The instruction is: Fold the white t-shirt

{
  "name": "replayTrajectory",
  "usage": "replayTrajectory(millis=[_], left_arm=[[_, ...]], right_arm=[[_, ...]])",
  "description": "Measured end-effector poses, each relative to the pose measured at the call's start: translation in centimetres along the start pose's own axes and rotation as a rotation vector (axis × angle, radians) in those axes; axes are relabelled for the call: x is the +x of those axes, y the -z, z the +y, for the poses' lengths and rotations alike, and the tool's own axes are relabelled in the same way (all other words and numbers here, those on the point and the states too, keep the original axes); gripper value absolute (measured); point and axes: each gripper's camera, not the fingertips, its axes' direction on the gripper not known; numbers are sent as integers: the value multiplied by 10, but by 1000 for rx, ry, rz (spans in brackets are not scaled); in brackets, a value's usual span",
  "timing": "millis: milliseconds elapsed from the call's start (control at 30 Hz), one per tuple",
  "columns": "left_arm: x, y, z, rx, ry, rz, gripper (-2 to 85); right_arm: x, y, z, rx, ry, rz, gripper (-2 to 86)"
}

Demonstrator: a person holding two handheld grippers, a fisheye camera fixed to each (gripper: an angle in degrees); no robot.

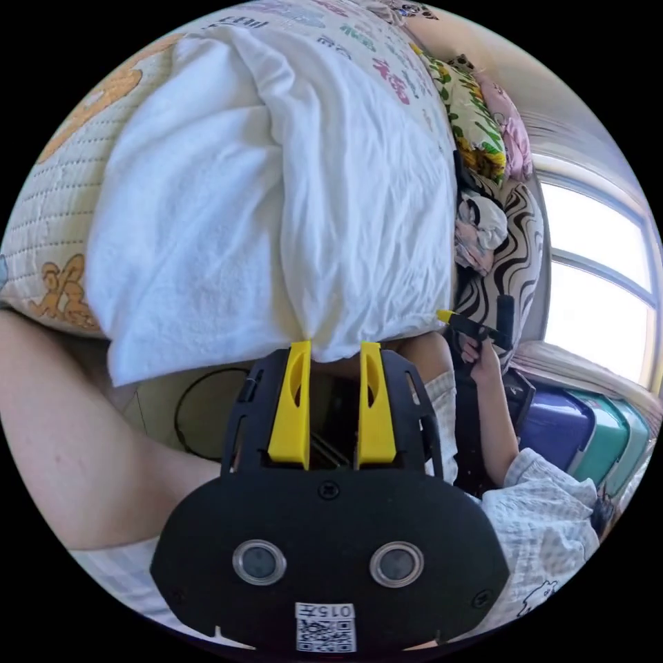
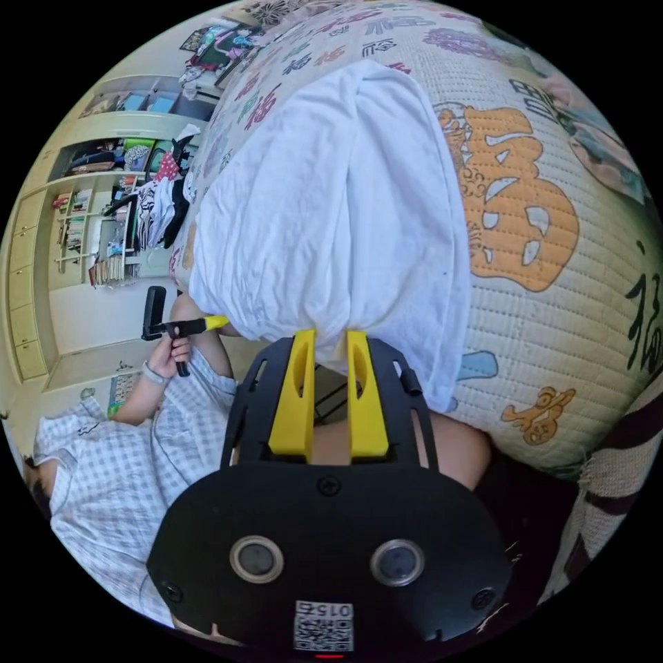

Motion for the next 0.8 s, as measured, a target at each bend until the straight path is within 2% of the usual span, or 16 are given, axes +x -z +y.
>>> replayTrajectory(millis=[200, 367, 633, 733, 800], left_arm=[[-17, 11, 1, 56, 20, 96, 6], [-14, 23, 2, 55, -34, 116, -4], [-30, 24, 9, 42, -7, 151, 17], [-37, 30, 23, 68, 47, 140, 70], [-37, 35, 32, 90, 54, 67, 91]], right_arm=[[2, 15, -2, -9, 12, -68, 76], [4, 38, 12, 77, -2, -115, 71], [10, 13, -14, -33, -30, -109, 59], [-3, 23, -12, -26, 12, -41, 35], [-8, 30, -10, -13, 30, -66, 26]])
